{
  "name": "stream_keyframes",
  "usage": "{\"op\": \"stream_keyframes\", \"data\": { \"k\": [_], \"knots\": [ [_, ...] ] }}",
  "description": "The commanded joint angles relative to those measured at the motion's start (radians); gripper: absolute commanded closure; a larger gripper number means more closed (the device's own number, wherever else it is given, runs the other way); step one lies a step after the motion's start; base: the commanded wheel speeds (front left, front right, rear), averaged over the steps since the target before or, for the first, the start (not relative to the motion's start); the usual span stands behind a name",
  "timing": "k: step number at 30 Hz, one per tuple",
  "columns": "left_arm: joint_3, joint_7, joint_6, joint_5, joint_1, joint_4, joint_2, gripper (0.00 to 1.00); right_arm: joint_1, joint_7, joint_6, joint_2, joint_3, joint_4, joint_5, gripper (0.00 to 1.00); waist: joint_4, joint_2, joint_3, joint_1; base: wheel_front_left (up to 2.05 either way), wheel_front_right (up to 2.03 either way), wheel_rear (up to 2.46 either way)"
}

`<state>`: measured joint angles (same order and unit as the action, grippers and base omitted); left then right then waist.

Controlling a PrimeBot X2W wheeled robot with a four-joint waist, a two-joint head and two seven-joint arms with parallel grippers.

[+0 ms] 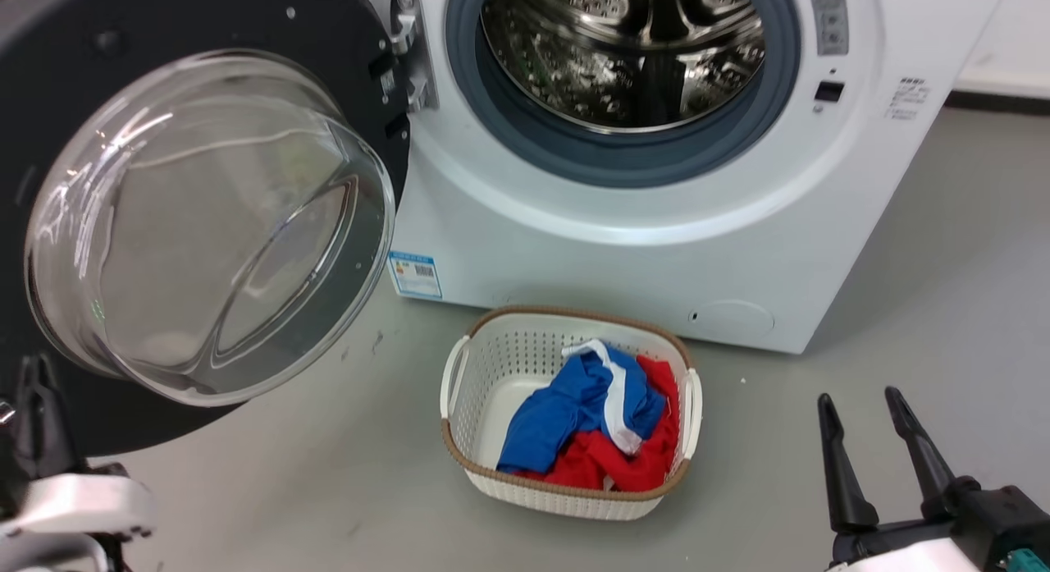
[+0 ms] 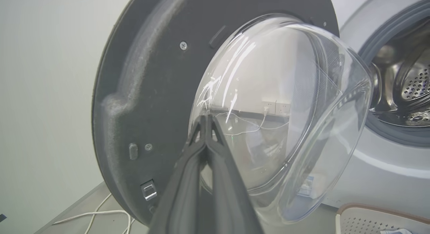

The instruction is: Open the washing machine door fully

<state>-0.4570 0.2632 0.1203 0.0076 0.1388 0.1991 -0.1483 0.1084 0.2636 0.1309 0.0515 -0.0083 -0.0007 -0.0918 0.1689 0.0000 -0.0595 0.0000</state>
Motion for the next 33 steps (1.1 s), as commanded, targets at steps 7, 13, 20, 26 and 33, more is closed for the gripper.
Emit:
{"op": "stream_keyframes", "data": {
  "k": [7,13,20,26,33],
  "knots": [
    [0.125,0.002,0.001,0.024,-0.13,-0.158,0.069,1.0,0.047,0.002,0.0,-0.002,-0.024,-0.048,-0.015,0.0,-0.02,0.0,0.065,0.0,0.0,0.0,0.0],
    [0.213,0.002,-0.009,0.008,-0.192,-0.233,0.087,1.0,0.066,0.002,0.0,-0.003,-0.04,-0.078,-0.015,0.0,-0.038,0.0,0.075,0.0,0.0,0.0,0.0],
    [0.337,0.002,-0.015,-0.027,-0.234,-0.253,0.097,1.0,0.077,0.002,0.0,-0.003,-0.054,-0.098,-0.016,0.0,-0.069,0.0,0.072,0.0,0.0,0.0,0.0],
    [0.414,0.002,-0.045,-0.06,-0.248,-0.239,0.098,0.0,0.076,0.001,0.0,-0.002,-0.053,-0.109,-0.015,0.0,-0.106,0.0,0.068,0.0,0.0,0.0,0.0],
    [0.458,0.002,-0.092,-0.074,-0.255,-0.238,0.098,0.0,0.085,0.002,0.0,-0.003,-0.051,-0.113,-0.024,0.0,-0.136,0.0,0.061,0.0,0.0,0.0,0.0]
  ]
}}
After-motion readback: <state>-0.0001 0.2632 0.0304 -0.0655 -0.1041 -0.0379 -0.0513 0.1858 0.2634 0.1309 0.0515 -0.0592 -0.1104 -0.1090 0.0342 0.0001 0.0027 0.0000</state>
